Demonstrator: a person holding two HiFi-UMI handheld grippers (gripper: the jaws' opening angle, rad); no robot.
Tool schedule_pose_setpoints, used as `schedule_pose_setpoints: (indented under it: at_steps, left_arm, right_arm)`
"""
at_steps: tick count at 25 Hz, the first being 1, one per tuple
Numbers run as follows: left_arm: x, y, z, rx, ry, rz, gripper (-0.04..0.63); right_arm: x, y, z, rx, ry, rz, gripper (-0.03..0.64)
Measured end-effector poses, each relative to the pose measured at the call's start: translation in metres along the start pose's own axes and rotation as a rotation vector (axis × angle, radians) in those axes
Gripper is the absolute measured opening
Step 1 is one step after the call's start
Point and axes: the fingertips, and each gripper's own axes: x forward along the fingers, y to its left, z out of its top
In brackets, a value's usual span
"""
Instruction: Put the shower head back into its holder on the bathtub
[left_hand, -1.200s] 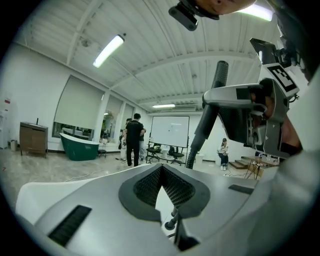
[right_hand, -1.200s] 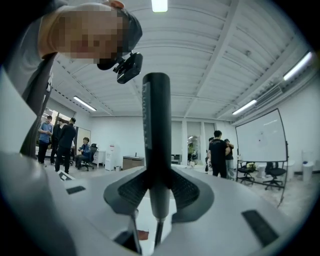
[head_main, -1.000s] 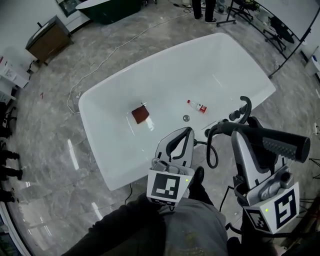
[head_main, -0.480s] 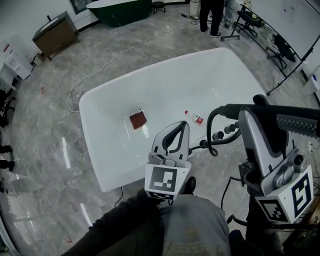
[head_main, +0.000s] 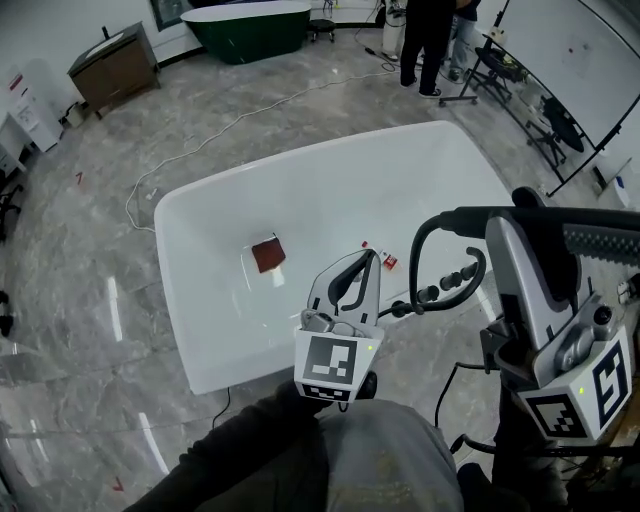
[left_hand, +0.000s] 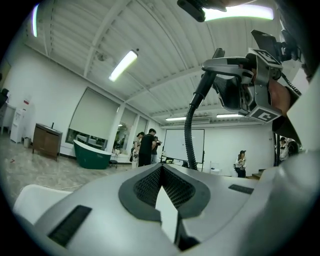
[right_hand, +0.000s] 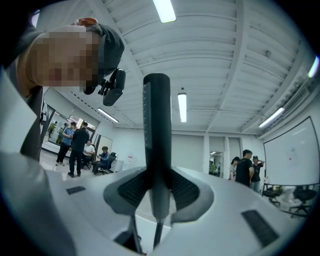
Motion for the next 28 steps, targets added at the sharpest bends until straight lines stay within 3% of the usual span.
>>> schedule_pose_setpoints:
  at_steps: [10,20,28]
  left_arm:
    - [0.007,0.014,0.003,-0.032,-0.024,0.006,0.003]
    - [0.008,0.016,-0.01,-0.023,0.027,0.001,0.003]
    - [0.011,0.014,-0.013,-0.025,0.02,0.001,0.003]
  right_arm:
    - [0.026,0.001,0.032,-0.022,-0.042,0.042,0.141]
    - [0.016,-0.012,-0.045,0.124,0.084,0.0,0.141]
    - [0.018,-0.013,0.014,0.077,-0.002,0.071,0.141]
